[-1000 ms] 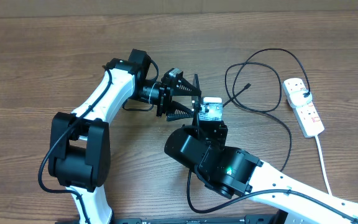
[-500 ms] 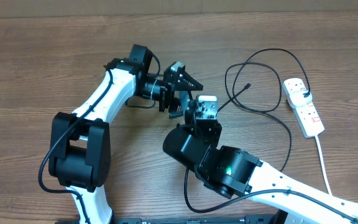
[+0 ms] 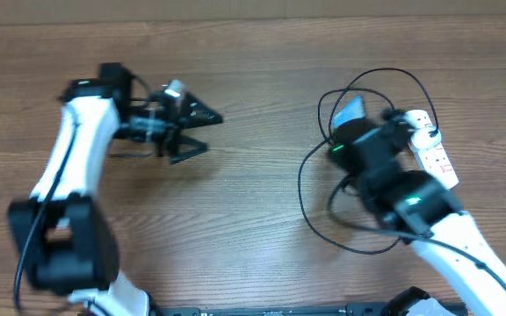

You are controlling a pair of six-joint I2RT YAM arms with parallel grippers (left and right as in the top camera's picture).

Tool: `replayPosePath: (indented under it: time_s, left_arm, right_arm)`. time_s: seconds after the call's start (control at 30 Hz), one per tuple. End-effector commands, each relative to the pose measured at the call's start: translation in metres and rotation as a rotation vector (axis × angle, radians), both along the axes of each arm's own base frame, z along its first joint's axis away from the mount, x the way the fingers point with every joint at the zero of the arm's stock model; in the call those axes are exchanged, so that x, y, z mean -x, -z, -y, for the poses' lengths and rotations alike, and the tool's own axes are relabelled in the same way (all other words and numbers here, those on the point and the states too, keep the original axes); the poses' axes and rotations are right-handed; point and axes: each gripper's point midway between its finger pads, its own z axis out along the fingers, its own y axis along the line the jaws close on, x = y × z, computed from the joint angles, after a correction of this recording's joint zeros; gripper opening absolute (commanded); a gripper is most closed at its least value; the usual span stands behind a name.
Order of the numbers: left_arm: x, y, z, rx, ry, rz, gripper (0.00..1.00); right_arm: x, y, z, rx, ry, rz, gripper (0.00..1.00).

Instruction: Plug charger to phone and switch on socket

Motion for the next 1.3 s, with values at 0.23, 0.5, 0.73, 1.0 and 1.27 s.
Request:
replayPosePath:
  time_s: [0.23, 0.5, 0.73, 1.0, 1.27]
  left_arm:
    - [0.067, -0.105, -0.068, -0.413, -0.120, 0.571, 1.00]
    - [0.101, -0.109, -0.113, -0.643, -0.535, 0.408, 1.00]
    - [0.106, -0.040, -0.095, -0.466, -0.593, 0.127, 1.00]
    - [0.068, -0.011, -0.045, 0.076, -0.439, 0.155, 0.99]
    - [0.050, 0.023, -0.012, 0.114, -0.480, 0.022, 0.84]
  right_arm:
    - [-0.012, 0.008, -0.105, -0.645, -0.453, 0.058, 0.04]
    - [0.018, 0.010, -0.135, -0.790, -0.713, 0.096, 0.04]
    - [0.017, 0.011, -0.134, -0.762, -0.736, 0.130, 0.04]
    - [0.009, 0.007, -0.132, -0.799, -0.663, 0.135, 0.04]
    - [0.005, 0.015, -0.145, -0.863, -0.431, 0.089, 0.04]
